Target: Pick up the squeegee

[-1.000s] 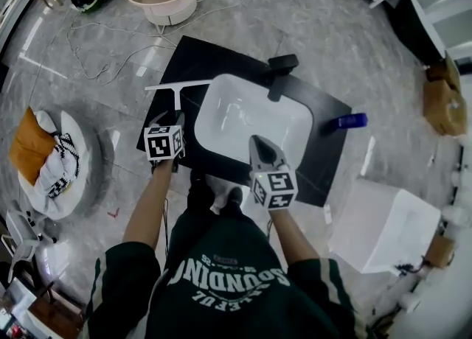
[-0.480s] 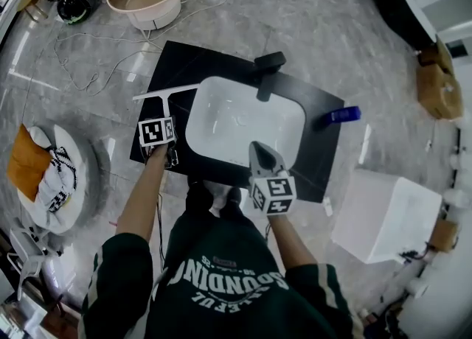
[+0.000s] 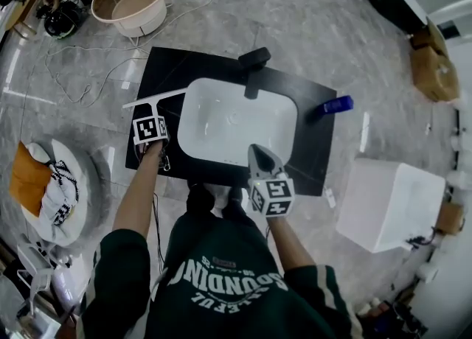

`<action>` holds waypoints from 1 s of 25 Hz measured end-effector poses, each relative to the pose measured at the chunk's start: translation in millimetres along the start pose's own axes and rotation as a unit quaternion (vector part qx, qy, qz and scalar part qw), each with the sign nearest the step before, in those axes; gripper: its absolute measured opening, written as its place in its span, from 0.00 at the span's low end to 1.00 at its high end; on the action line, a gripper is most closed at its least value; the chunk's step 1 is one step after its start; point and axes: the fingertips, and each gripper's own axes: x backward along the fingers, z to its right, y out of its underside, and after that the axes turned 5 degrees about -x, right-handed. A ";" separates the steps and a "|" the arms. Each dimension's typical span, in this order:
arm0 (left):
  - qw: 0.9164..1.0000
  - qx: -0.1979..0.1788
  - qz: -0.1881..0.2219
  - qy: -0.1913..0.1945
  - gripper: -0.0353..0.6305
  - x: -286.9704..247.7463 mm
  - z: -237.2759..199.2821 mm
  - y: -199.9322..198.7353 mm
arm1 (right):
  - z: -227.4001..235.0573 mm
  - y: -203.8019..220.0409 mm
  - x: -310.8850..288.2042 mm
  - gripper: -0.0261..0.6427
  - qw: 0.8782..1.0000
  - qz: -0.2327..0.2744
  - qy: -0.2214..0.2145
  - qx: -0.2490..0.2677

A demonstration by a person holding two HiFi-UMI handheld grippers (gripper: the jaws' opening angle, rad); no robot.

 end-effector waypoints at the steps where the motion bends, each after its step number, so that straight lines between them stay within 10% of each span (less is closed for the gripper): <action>1: 1.000 -0.004 0.001 -0.002 0.21 0.0 -0.9 0.2 | 1.1 0.7 0.7 0.04 1.000 0.001 0.001 -0.002; 25: 0.996 -0.035 0.074 0.033 0.19 49.7 44.6 8.1 | 10.9 -9.9 30.1 0.04 0.999 0.039 -0.004 -0.002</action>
